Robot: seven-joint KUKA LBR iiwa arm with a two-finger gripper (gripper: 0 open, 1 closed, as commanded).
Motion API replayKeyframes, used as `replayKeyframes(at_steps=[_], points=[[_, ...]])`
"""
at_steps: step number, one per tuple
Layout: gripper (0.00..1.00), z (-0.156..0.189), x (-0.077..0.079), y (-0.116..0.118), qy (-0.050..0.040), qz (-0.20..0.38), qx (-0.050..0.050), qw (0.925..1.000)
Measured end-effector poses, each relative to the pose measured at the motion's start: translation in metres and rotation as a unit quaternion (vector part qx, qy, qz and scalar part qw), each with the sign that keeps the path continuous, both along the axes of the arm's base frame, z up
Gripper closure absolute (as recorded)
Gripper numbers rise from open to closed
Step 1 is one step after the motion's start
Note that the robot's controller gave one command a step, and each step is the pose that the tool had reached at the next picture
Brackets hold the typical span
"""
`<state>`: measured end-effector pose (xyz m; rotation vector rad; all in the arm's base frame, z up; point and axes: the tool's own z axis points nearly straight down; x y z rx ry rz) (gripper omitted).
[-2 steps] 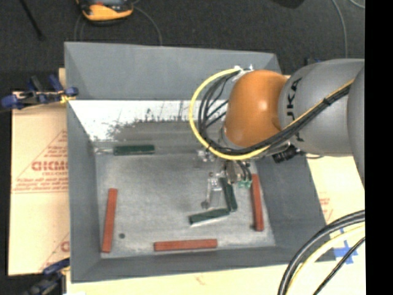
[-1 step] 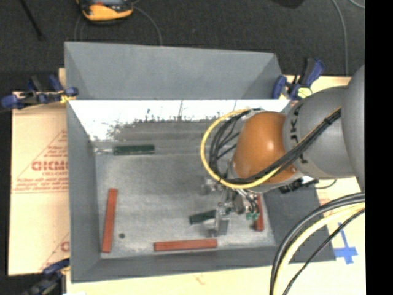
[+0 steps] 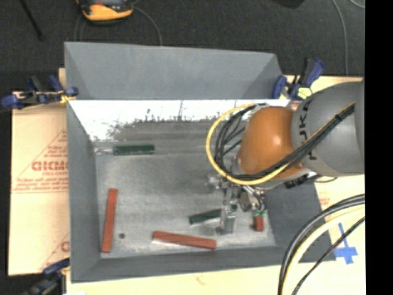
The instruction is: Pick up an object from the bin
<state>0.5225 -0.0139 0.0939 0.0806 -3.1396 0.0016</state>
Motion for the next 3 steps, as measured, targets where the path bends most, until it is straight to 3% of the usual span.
replayKeyframes(at_steps=[1,2,3], points=[[0.0,0.009,0.002,0.002,-0.0028,-0.006,0.001,1.0],[0.0,-0.018,0.006,-0.008,-0.0016,-0.13,0.001,0.9914],[1.0,-0.023,0.008,-0.007,-0.0031,-0.1,0.0,0.995]])
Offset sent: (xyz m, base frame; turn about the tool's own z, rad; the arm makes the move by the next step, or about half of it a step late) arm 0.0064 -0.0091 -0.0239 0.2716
